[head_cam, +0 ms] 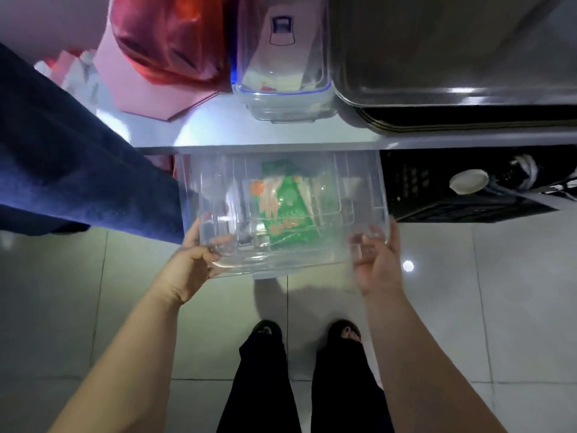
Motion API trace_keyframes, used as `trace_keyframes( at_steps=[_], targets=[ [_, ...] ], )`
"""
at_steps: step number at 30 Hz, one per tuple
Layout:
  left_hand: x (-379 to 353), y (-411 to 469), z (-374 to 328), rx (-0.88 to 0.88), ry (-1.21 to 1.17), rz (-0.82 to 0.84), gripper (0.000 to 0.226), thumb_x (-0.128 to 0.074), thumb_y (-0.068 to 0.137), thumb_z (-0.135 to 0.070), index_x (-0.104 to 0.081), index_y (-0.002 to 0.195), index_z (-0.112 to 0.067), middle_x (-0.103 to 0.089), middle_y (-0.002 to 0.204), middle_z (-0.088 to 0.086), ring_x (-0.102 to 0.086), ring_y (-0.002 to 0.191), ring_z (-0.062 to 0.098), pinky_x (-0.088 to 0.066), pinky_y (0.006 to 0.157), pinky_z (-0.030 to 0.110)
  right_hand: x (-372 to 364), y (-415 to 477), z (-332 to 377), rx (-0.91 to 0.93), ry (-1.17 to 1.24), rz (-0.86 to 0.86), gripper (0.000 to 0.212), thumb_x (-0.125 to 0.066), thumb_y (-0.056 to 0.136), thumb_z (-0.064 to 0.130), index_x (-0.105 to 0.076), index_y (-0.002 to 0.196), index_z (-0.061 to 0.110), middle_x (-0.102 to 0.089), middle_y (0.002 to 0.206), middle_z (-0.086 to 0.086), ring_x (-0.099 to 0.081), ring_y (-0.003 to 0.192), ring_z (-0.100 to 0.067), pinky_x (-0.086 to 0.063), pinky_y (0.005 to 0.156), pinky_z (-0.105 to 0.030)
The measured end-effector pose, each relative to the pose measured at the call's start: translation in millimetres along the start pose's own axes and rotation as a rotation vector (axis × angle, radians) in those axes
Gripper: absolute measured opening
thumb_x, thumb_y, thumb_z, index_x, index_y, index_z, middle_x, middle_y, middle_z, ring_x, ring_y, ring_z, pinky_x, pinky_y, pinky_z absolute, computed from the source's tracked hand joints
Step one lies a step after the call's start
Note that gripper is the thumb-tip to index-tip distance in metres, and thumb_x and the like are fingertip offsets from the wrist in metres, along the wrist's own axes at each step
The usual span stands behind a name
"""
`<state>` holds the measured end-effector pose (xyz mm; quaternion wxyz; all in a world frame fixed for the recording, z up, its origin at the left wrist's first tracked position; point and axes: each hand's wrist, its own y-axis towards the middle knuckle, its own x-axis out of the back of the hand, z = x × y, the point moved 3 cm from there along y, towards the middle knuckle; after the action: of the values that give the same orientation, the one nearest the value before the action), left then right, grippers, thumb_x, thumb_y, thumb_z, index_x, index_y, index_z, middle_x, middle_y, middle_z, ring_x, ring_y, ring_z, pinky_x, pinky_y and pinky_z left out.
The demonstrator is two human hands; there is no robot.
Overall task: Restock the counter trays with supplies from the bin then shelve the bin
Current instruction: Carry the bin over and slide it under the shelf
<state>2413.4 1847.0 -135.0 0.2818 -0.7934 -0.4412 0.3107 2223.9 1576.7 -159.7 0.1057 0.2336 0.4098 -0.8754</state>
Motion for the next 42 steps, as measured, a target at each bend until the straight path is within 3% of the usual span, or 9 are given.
trace_keyframes(
  at_steps=[6, 11, 17, 20, 24, 29, 34, 39, 42],
  targets=[
    [37.1, -20.0, -11.4, -0.146, 0.388, -0.086, 0.045, -0.061, 0.086, -0.014, -0.059, 0.117, -0.046, -0.07, 0.101, -0.018, -0.061, 0.087, 0.002, -0.048, 0.072, 0.02, -28.5, -5.2, -13.5, 0.172, -0.402, 0.036, 0.058, -0.056, 0.082, -0.01, -0.054, 0.129, 0.024, -0.054, 0.135, -0.01, -0.056, 0.118, -0.025, -0.048, 0.096, -0.036],
    [63.1, -13.2, -18.6, -0.159, 0.575, -0.282, 0.066, -0.063, 0.075, -0.041, -0.045, 0.138, -0.042, -0.044, 0.141, -0.004, -0.037, 0.131, 0.011, -0.028, 0.113, 0.038, -25.9, -5.0, -28.0, 0.184, -0.737, 0.077, 0.055, -0.065, 0.086, 0.009, -0.05, 0.134, 0.032, -0.047, 0.143, 0.004, -0.049, 0.127, -0.013, -0.039, 0.106, -0.036],
    [61.6, -0.8, 0.0, -0.02, 0.355, -0.067, 0.056, -0.06, 0.093, -0.023, -0.04, 0.131, -0.058, -0.067, 0.116, -0.013, -0.063, 0.104, 0.009, -0.052, 0.09, 0.038, -14.2, 2.3, -39.0, 0.078, -0.761, -0.066, 0.05, -0.056, 0.094, 0.016, -0.043, 0.136, 0.039, -0.042, 0.146, 0.003, -0.049, 0.126, -0.02, -0.045, 0.096, -0.041],
    [65.6, -4.3, 16.9, 0.047, 0.111, -0.22, 0.055, -0.069, 0.087, -0.02, -0.046, 0.135, -0.037, -0.068, 0.108, 0.007, -0.067, 0.095, 0.02, -0.055, 0.086, 0.04, -13.6, 4.3, -34.7, 0.043, -0.782, -0.049, 0.051, -0.058, 0.092, 0.011, -0.047, 0.134, 0.036, -0.047, 0.143, -0.002, -0.054, 0.121, -0.023, -0.048, 0.095, -0.047],
    [62.6, -15.2, 42.4, 0.219, -0.089, -0.325, 0.046, -0.069, 0.087, -0.029, -0.051, 0.123, -0.008, -0.064, 0.111, 0.016, -0.062, 0.102, 0.03, -0.054, 0.089, 0.046, -9.5, 4.8, -29.9, -0.038, -0.726, -0.086, 0.034, -0.064, 0.088, 0.011, -0.059, 0.12, 0.022, -0.064, 0.12, -0.01, -0.064, 0.106, -0.026, -0.057, 0.076, -0.036],
    [65.6, -8.0, 36.1, 0.202, -0.102, -0.354, 0.026, -0.065, 0.09, -0.023, -0.056, 0.114, -0.017, -0.068, 0.101, 0.008, -0.064, 0.09, 0.023, -0.053, 0.088, 0.047, -0.1, 6.9, -33.2, -0.147, -0.688, -0.139, 0.029, -0.061, 0.089, 0.002, -0.057, 0.118, -0.001, -0.058, 0.122, -0.023, -0.058, 0.113, -0.033, -0.048, 0.097, -0.047],
    [78.5, 8.2, 21.2, 0.203, -0.092, -0.345, 0.011, -0.068, 0.088, -0.03, -0.06, 0.096, -0.028, -0.069, 0.09, -0.005, -0.063, 0.084, 0.014, -0.052, 0.081, 0.039, -9.9, 2.1, -42.7, -0.149, -0.677, -0.09, 0.033, -0.061, 0.089, 0.003, -0.053, 0.121, -0.002, -0.057, 0.125, -0.024, -0.059, 0.113, -0.034, -0.053, 0.087, -0.041],
    [83.4, 28.7, 1.7, 0.068, -0.136, -0.423, 0.014, -0.067, 0.089, -0.03, -0.062, 0.099, -0.023, -0.065, 0.095, 0.003, -0.06, 0.08, 0.016, -0.054, 0.077, 0.033, -22.4, 1.6, -53.0, -0.01, -0.976, -0.077, 0.054, -0.072, 0.082, 0.018, -0.046, 0.129, 0.01, -0.064, 0.116, -0.014, -0.066, 0.095, -0.023, -0.055, 0.083, -0.039],
    [80.1, 17.0, 3.8, -0.094, 0.023, -0.614, 0.034, -0.074, 0.083, -0.029, -0.057, 0.111, -0.02, -0.06, 0.097, 0.007, -0.061, 0.078, 0.014, -0.055, 0.082, 0.036, -30.0, -9.1, -48.3, 0.446, -1.38, -0.087, 0.065, -0.076, 0.077, 0.031, -0.044, 0.132, 0.018, -0.053, 0.127, -0.008, -0.051, 0.114, -0.022, -0.043, 0.096, -0.034]
  ],
)
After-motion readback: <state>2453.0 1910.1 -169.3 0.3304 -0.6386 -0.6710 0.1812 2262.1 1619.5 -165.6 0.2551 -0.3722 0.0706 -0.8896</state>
